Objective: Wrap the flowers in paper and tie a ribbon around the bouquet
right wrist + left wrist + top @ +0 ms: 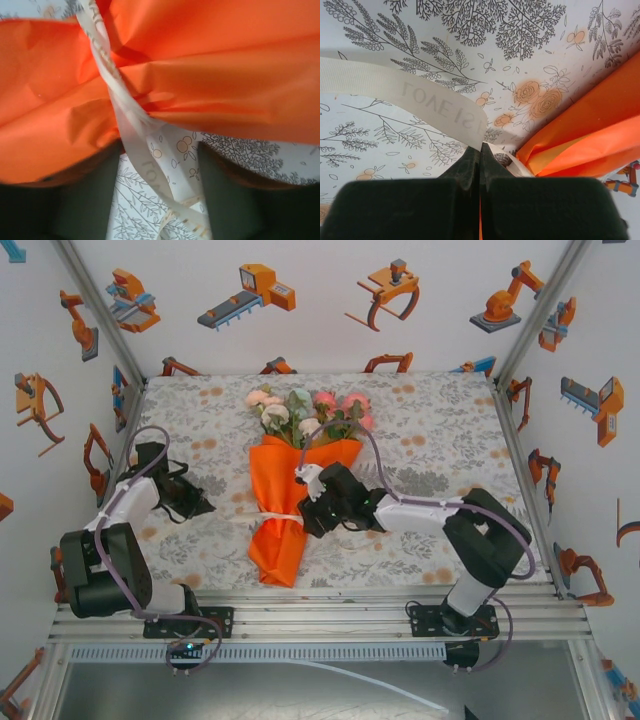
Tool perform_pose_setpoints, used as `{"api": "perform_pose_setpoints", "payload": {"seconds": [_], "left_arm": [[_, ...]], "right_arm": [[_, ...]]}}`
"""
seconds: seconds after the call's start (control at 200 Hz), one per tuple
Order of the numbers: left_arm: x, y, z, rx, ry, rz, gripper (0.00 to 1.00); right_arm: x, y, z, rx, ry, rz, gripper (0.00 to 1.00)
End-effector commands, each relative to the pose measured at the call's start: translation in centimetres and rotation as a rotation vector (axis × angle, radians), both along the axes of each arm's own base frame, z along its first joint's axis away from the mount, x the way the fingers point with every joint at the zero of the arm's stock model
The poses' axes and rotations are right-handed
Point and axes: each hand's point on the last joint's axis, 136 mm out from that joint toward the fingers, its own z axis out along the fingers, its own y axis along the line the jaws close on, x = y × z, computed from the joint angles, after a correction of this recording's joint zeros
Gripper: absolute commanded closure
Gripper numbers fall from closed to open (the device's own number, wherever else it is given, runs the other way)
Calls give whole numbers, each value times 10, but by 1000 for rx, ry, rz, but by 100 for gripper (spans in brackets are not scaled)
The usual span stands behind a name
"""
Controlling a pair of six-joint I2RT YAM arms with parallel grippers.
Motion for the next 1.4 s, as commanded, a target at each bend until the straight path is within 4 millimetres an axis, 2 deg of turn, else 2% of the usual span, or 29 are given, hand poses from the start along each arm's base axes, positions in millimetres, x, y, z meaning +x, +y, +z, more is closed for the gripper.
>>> {"api": "perform_pose_setpoints", "payload": {"seconds": [0.0, 0.045, 0.145, 0.235, 0.35, 0.406, 0.471, 0.621, 0.721, 0.776, 0.831, 0.881, 0.976, 1.046, 1.161, 1.247, 1.297, 1.392], "left_arm": [[1, 7, 5, 18, 15, 18, 100], [2, 11, 6, 18, 13, 32, 100], [1, 23, 5, 12, 20, 83, 100], [-3, 41, 1, -3, 31, 154, 100], [-11, 65, -5, -45, 34, 256, 100], [-13, 74, -8, -76, 32, 294, 100], [-16, 80, -10, -103, 30, 321, 100], [-17, 83, -11, -110, 24, 334, 100], [-20, 84, -11, -99, 31, 341, 100], [-20, 82, -9, -105, 16, 331, 100], [-8, 71, 1, -150, -56, 269, 99], [1, 56, 14, -182, -105, 200, 83], [16, 26, 52, -171, -224, 18, 54], [20, 5, 82, -77, -310, -155, 43], [19, -33, 117, 159, -435, -510, 36], [12, -60, 123, 330, -513, -786, 33], [6, -79, 123, 349, -560, -942, 29], [-8, -108, 105, 383, -575, -1207, 20]], "right_arm": [[2, 1, 11, 14, -11, -6, 81], [4, -6, 9, 17, -15, -42, 100], [26, -43, 0, -29, -17, -272, 100], [47, -91, -7, -34, 1, -563, 100], [47, -134, -20, 19, 53, -791, 100], [44, -147, -27, 34, 85, -844, 100], [40, -152, -32, 63, 123, -853, 100], [36, -143, -34, 65, 149, -784, 100], [38, -134, -25, 71, 152, -749, 100], [39, -122, -15, 100, 162, -695, 100], [36, -100, -1, 152, 188, -590, 100], [33, -81, 14, 202, 215, -503, 100], [31, -62, 41, 266, 234, -416, 74], [35, -70, 52, 248, 159, -418, 63], [38, -105, 45, 87, -18, -427, 47], [26, -108, 38, 29, -60, -321, 38], [17, -104, 33, 18, -37, -252, 34], [7, -90, 22, 24, 38, -161, 33]]}}
